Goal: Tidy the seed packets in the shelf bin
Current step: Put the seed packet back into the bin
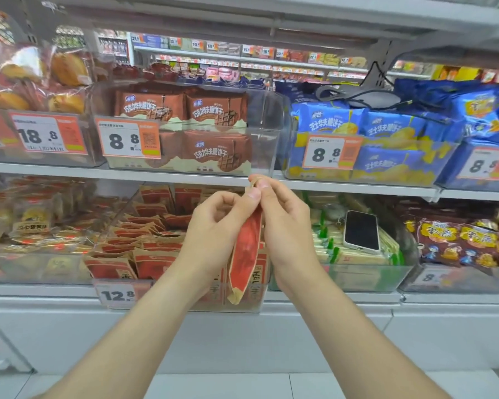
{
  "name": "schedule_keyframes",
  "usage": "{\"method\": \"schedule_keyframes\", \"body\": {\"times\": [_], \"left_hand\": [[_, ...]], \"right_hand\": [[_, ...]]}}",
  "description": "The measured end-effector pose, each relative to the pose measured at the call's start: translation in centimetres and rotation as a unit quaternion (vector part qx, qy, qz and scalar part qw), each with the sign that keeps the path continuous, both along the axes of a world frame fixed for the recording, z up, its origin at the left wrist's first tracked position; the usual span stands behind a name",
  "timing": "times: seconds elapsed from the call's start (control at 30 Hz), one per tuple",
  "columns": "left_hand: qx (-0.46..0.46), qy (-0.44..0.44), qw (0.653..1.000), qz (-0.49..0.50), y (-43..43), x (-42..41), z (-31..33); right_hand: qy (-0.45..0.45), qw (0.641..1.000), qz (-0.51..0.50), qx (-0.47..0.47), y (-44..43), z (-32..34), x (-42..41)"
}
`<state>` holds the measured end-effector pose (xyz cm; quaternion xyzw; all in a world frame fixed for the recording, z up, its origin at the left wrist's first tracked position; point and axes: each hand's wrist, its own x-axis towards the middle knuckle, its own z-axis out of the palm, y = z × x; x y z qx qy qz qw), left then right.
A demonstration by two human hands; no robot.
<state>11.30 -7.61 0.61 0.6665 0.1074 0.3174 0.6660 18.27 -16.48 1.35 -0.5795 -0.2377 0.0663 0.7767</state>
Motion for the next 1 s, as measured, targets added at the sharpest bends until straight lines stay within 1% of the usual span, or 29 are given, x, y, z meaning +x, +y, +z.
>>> {"method": "schedule_keyframes", "body": {"times": [0.07,0.17,0.33,0.47,0.53,0.6,0.77,0.83,0.9,1.0], "left_hand": [[-0.022,0.001,1.000,-0.008,0.1,-0.1,0.1],[-0.092,0.020,0.995,-0.042,0.6,-0.3,0.1],[-0.126,0.023,0.989,-0.076,1.4,-0.6,-0.1],[-0.137,0.015,0.987,-0.078,1.8,-1.0,0.2],[-0.148,0.009,0.986,-0.077,2.0,-1.2,0.2],[-0.157,0.005,0.985,-0.073,2.1,-1.3,0.2],[-0.205,-0.029,0.977,-0.048,2.3,-1.1,0.4],[-0.217,-0.045,0.974,-0.037,2.5,-1.0,0.6],[-0.221,-0.057,0.973,-0.037,2.8,-1.1,0.8],[-0.181,-0.049,0.981,-0.052,3.2,-1.4,0.7]], "right_hand": [[-0.011,1.000,-0.015,-0.005,0.1,-0.2,0.0],[-0.018,0.999,-0.026,-0.014,0.2,-0.4,-0.1],[-0.034,0.999,-0.016,-0.027,0.0,-0.5,-0.3],[-0.042,0.996,0.036,-0.065,-1.1,0.3,0.0],[-0.077,0.989,0.062,-0.111,-1.5,0.6,0.2],[-0.093,0.979,0.096,-0.156,-1.7,0.6,0.3],[-0.068,0.947,0.184,-0.253,-2.1,0.6,0.5],[-0.054,0.933,0.243,-0.260,-2.4,0.7,0.4],[-0.066,0.923,0.277,-0.260,-2.6,0.6,0.5],[-0.089,0.938,0.240,-0.235,-2.4,0.4,0.6]]}}
